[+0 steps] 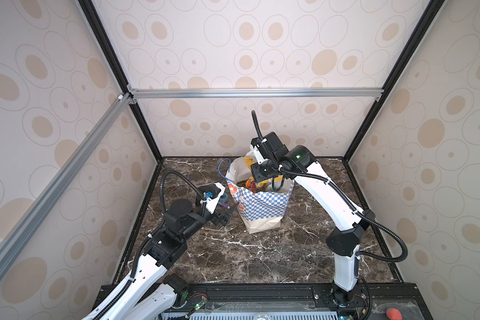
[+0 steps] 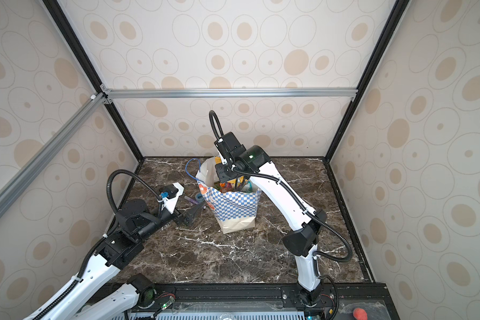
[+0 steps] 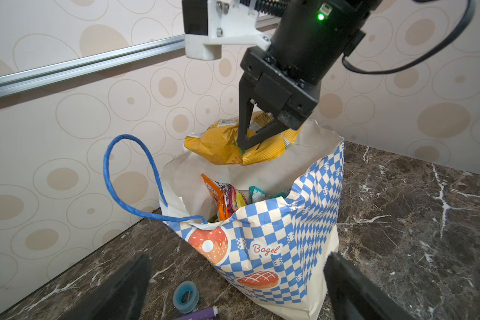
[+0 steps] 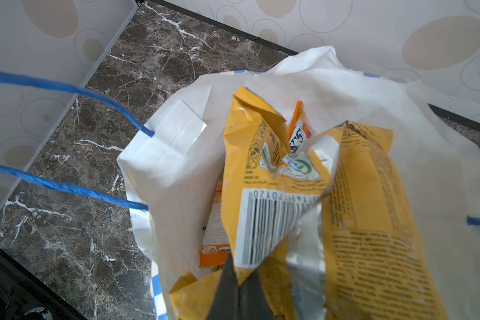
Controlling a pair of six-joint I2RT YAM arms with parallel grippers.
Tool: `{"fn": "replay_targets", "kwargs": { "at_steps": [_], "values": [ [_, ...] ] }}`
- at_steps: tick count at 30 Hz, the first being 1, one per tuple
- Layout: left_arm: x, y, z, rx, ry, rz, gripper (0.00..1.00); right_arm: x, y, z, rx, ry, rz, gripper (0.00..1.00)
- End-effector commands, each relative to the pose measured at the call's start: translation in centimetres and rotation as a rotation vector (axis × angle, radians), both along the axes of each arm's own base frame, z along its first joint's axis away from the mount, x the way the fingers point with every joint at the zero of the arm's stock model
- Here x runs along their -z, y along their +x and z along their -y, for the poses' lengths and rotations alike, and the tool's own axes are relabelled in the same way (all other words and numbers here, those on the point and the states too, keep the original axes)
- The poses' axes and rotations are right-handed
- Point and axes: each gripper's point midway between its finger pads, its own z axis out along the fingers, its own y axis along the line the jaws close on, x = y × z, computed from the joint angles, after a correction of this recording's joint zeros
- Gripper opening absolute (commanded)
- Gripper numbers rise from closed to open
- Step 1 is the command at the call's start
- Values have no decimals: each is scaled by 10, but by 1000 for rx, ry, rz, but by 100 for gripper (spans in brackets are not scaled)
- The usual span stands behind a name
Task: Take the snacks out of the paper bag
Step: Pick up the snack from the paper bag, then place the snack at the middle-right of the table.
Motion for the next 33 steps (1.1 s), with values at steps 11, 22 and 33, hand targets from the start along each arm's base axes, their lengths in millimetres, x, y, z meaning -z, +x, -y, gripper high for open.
{"fn": "replay_targets", "kwargs": {
  "at_steps": [11,22,33],
  "values": [
    [-20,-3,-8,-27,-31,80,98,-107,-46,-24,-101,280,155,0],
    [-72,-7,9,68,-226,82,98,-192,-55,34,33,352,420,0],
    [-123,39,57,134,-215,-101,98,-156,-37,166,370,331,377,0]
  ]
}}
